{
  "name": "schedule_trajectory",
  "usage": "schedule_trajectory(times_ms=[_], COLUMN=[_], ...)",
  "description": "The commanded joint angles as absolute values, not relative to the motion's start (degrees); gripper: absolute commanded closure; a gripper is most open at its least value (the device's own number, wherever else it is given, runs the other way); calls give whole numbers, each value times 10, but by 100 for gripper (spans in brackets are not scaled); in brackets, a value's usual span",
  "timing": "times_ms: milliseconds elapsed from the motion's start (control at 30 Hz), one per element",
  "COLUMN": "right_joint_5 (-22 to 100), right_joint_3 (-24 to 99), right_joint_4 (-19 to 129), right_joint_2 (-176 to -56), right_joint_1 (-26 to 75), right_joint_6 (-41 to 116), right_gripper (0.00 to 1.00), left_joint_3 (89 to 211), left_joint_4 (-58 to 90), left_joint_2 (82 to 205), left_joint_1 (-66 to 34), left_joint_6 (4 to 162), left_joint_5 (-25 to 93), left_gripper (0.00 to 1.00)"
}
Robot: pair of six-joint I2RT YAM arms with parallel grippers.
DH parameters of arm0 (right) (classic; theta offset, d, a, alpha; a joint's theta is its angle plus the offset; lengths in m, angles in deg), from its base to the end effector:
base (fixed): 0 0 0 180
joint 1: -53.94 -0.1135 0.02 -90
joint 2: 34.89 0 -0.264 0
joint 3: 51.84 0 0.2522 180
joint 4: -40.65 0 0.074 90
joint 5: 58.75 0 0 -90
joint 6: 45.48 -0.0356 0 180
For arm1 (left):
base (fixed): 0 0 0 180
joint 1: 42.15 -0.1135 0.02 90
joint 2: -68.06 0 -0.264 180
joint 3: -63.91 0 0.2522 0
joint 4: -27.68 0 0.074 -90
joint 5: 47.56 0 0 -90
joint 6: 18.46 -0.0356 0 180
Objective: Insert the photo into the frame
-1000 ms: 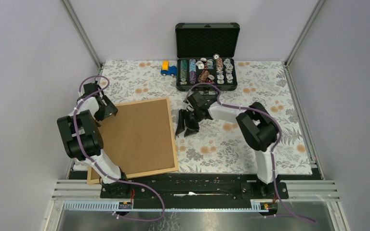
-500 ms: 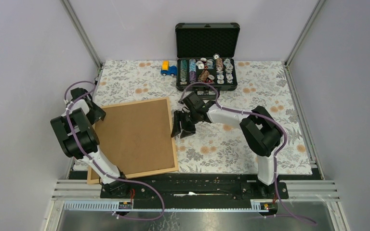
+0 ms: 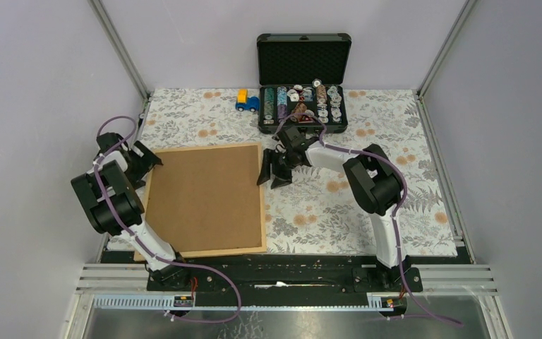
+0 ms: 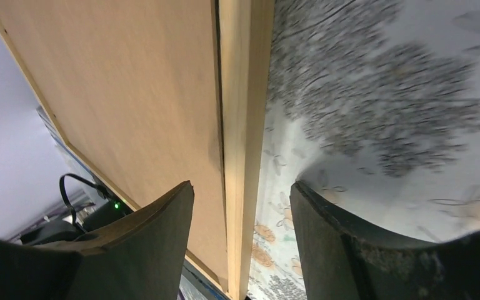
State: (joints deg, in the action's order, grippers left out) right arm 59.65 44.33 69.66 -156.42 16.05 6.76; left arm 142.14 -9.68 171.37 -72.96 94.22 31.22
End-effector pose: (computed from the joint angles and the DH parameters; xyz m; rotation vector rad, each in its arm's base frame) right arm 0.3426 0.2881 0.1449 -0.2261 2.7424 1.0887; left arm 0.3124 0.1782 0.1669 -1.1317 2.3871 -0.2128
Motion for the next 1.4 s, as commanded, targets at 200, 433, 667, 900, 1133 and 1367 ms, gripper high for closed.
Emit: schedule_trajectory(times_ms=[200, 433, 667, 900, 1133, 1367], right_joint_5=[577, 546, 530, 585, 675, 784], right_joint_3=[527, 603, 603, 575, 566, 492], right_joint_4=[706, 735, 742, 706, 644, 455], right_joint_2=[-1587, -1628, -1631, -1640, -1657, -1564], right_joint_1=[226, 225, 234, 240, 240, 239], right_joint_6=[107, 116, 103, 75, 30, -108], right_gripper=[38, 45, 43, 44, 44, 45], left_joint_3=[1323, 1322, 1323, 1324, 1323, 1319], left_joint_4=[-70, -63, -69, -69, -68, -65], left_joint_2=[1721, 1736, 1729, 1729, 1733, 1729], left_joint_1=[-707, -707, -707, -706, -707, -702], left_joint_6=[990, 993, 990, 991, 991, 994], left_joint_5=[139, 136, 151, 155, 153, 156], left_gripper=[1, 1, 1, 1, 1, 1])
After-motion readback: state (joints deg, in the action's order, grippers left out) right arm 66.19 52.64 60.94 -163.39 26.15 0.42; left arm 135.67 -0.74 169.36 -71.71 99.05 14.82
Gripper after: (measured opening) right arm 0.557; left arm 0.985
